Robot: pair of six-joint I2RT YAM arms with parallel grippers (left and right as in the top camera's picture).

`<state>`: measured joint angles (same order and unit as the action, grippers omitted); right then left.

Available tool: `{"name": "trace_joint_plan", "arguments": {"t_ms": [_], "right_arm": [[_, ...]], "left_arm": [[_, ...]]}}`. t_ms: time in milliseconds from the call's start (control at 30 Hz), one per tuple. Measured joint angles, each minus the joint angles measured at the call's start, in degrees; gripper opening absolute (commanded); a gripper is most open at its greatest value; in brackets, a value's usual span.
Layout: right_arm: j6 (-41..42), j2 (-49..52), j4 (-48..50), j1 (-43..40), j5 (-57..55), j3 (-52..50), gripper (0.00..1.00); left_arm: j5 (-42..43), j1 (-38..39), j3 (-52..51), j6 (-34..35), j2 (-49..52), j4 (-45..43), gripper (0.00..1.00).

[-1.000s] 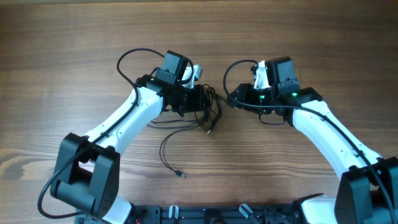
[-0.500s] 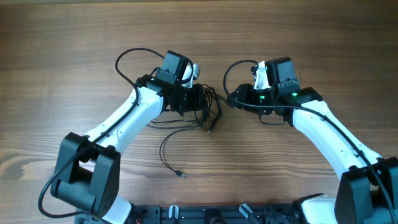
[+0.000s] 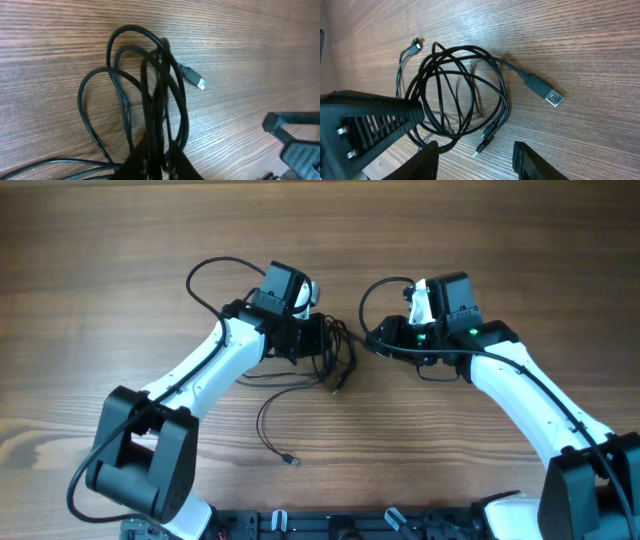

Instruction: Untangle cables

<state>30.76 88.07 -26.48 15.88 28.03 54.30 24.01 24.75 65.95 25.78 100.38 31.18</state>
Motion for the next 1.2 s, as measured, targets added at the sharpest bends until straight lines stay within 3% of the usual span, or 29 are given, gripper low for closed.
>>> {"name": "trace_joint_plan", "arguments": {"t_ms": [367,733,1200], "right_arm": [[-1.79,0.0,0.02,0.0,0.83,0.0,0.51],[-4.07,0.02,3.89,0.07,13.09,0.02,0.54],[-4.07,0.02,6.38,0.09,26.03,0.0,0.54]], "left_arm": [[4.31,0.0,0.0,-0.46,-0.2,1.14,0.04],[8.22,0.0,-0.04,-2.54,-11.47,4.37,0.04],[12.02,0.0,-0.07,-2.75,-12.2,3.04,0.04]]}}
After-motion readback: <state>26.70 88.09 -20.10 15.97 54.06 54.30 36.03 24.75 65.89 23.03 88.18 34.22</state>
